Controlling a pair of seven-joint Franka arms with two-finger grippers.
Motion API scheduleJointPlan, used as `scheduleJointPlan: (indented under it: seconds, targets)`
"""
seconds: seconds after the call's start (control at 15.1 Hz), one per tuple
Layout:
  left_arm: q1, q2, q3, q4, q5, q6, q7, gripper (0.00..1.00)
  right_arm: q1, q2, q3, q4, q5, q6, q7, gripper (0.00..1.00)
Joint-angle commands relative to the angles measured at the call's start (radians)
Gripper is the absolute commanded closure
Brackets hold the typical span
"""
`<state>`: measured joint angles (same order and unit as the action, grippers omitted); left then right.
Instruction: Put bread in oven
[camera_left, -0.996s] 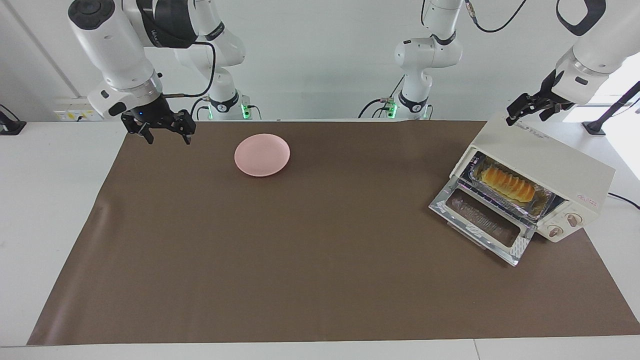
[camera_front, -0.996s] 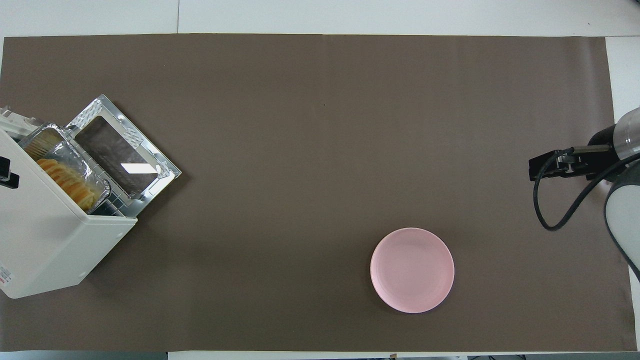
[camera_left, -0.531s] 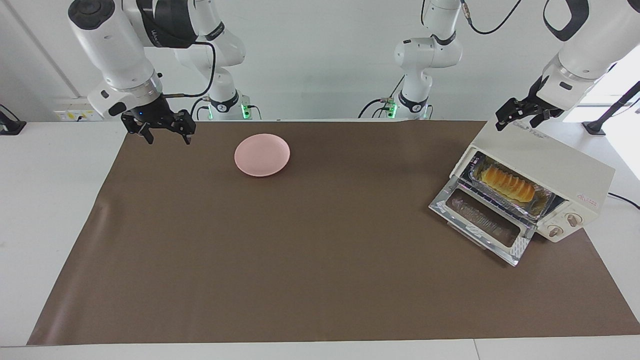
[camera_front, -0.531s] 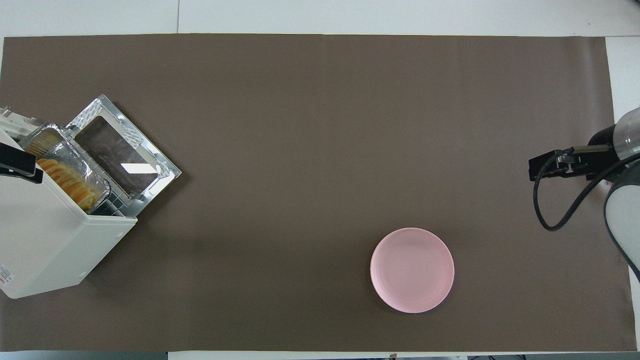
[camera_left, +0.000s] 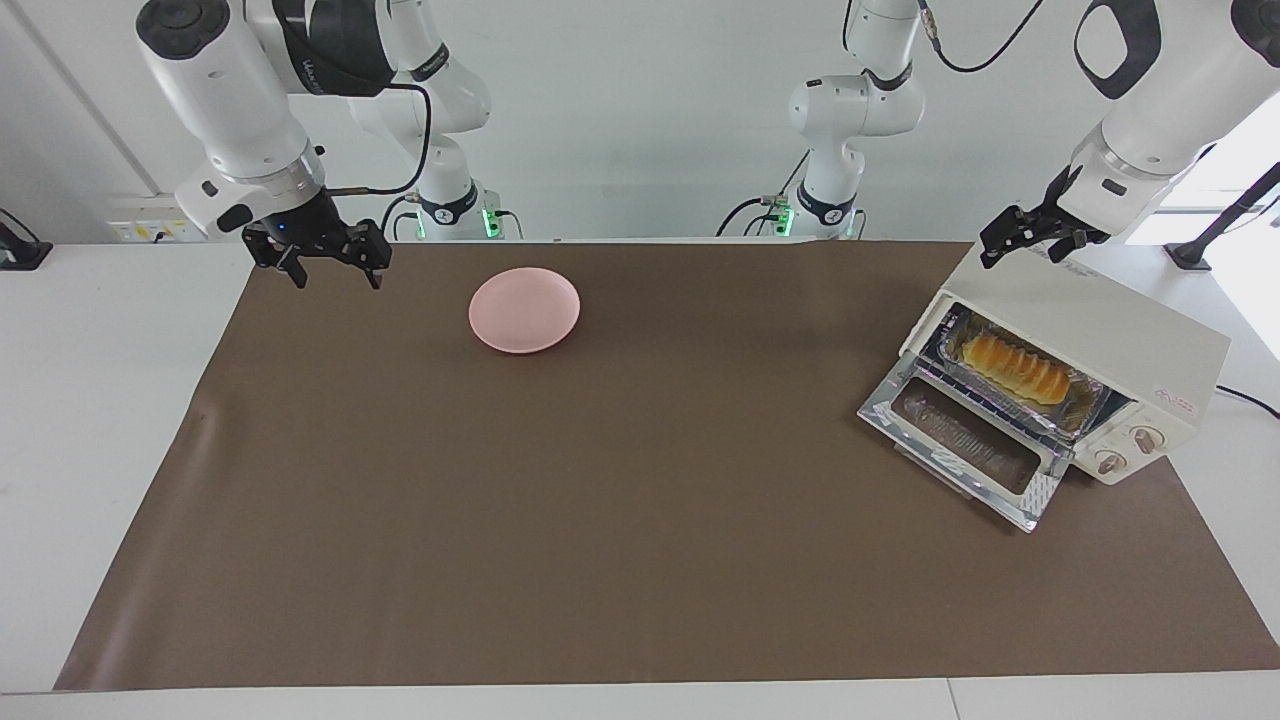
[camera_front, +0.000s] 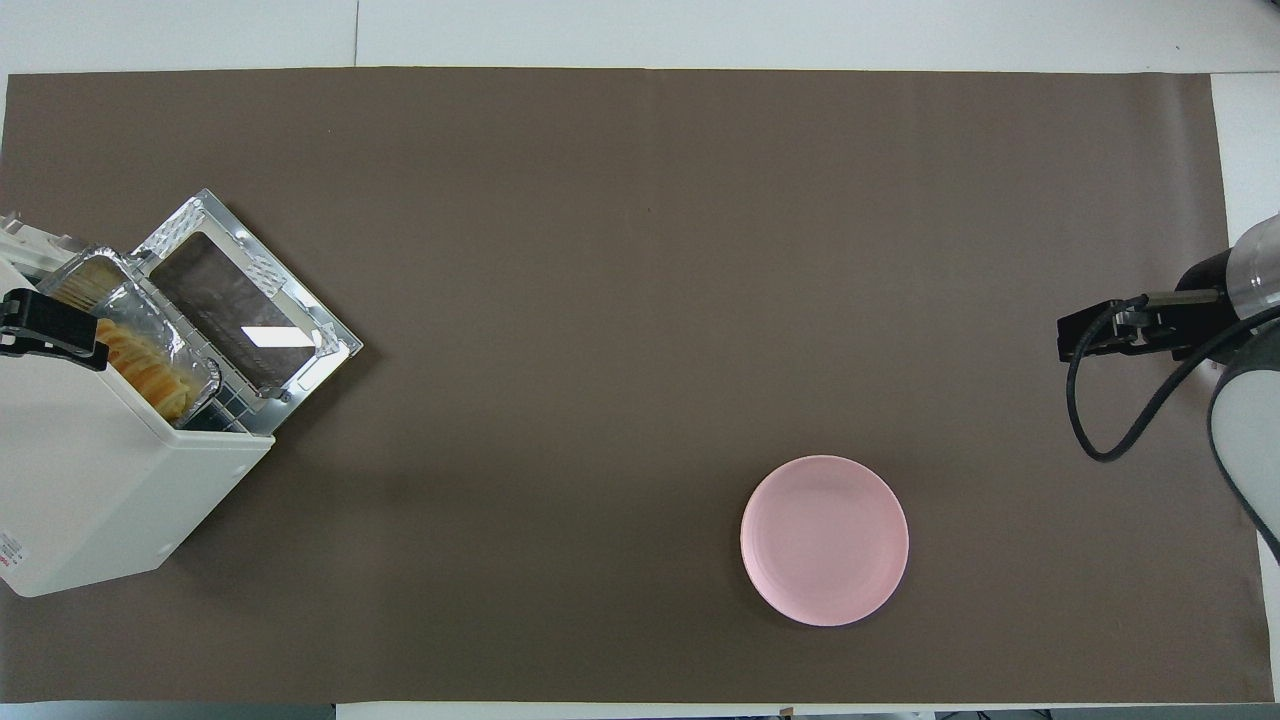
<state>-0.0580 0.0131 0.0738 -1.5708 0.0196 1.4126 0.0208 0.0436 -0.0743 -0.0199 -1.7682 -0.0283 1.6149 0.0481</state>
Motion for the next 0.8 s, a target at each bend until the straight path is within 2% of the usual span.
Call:
scheduleJointPlan:
  seconds: [0.0,0.07,0.13,0.33,0.46,0.73]
  targets:
    - [-0.006,-0.012,0.004,-0.017,-0.016,0.118,0.001,0.0,-0.019,-0.001,0.014,0.007,-0.013,-0.013,-0.017,0.0]
    - [-0.006,-0.009,0.004,-0.018,-0.021,0.182,0.002,0.0,-0.019,-0.001,0.014,0.007,-0.013,-0.013,-0.017,0.0]
    - [-0.006,-0.01,0.004,-0.02,-0.021,0.187,0.004,0.0,-0.019,-0.001,0.014,0.007,-0.013,-0.013,-0.017,0.0]
    - [-0.008,-0.013,0.004,-0.023,-0.026,0.155,0.007,0.0,-0.019,-0.001,0.014,0.007,-0.013,-0.013,-0.017,0.0]
    - [-0.005,-0.015,0.004,-0.025,-0.076,0.154,0.005,0.0,-0.019,-0.001,0.014,0.007,-0.013,-0.013,-0.017,0.0]
    - [-0.006,-0.013,0.006,-0.021,-0.076,0.152,0.013,0.0,-0.019,-0.001,0.014,0.007,-0.013,-0.013,-0.017,0.0]
